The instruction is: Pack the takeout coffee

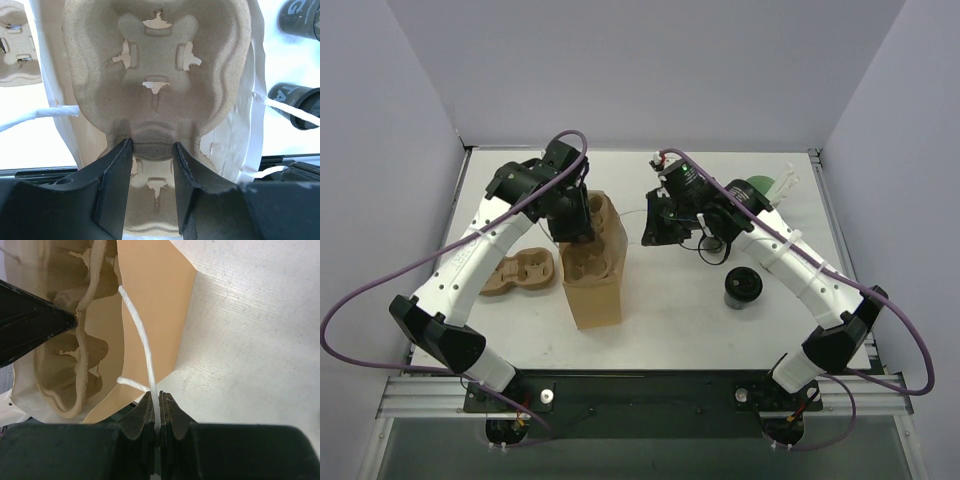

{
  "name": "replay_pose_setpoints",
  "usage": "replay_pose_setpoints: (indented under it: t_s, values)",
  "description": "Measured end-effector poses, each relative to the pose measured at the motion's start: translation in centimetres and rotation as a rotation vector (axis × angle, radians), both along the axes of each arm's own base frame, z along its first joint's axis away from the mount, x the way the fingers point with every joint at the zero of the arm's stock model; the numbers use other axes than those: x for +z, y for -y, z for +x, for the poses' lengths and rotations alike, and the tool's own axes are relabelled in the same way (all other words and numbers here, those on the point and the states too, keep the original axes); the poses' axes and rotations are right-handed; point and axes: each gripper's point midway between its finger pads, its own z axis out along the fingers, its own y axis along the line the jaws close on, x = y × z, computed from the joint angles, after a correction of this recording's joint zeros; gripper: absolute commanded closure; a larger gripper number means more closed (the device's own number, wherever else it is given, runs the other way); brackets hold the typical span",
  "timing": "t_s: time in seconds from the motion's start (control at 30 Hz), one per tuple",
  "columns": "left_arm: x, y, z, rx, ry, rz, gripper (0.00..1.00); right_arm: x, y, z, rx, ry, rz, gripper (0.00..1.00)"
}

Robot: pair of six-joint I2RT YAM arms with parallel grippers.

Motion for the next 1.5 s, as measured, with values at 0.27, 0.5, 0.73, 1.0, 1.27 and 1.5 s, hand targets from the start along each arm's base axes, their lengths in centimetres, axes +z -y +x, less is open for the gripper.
replay_pose_setpoints:
  t_s: [0.27,0.5,0.73,1.0,1.27,1.5]
  values:
    - [0.0,-0.1,0.0,0.002,0.0,0.001,0.9,0.8,-0.6,-0.4,0.025,-0.01,0.033,1.0]
    - [-0.5,-0.2,0.2,0.007,-0.01,0.016,0.9,3.8,-3.1,0.6,0.051,0.004,0.133,1.0]
    - [-2.8,-0.4,-0.1,0.009,-0.069,0.059,0.9,2.7,-3.9,0.8,0.052,-0.03,0.128,1.0]
    - [-4.7,-0.5,-0.5,0.006,-0.126,0.089,0.84,2.7,-4.0,0.8,0.049,-0.038,0.133,1.0]
    - [-4.6,-0.2,-0.3,0.0,-0.126,0.09,0.68,2.6,-4.0,0.9,0.045,-0.04,0.134,1.0]
    - [-3.5,0.1,0.2,-0.011,-0.093,0.073,0.45,2.0,-3.9,0.9,0.038,-0.048,0.123,1.0]
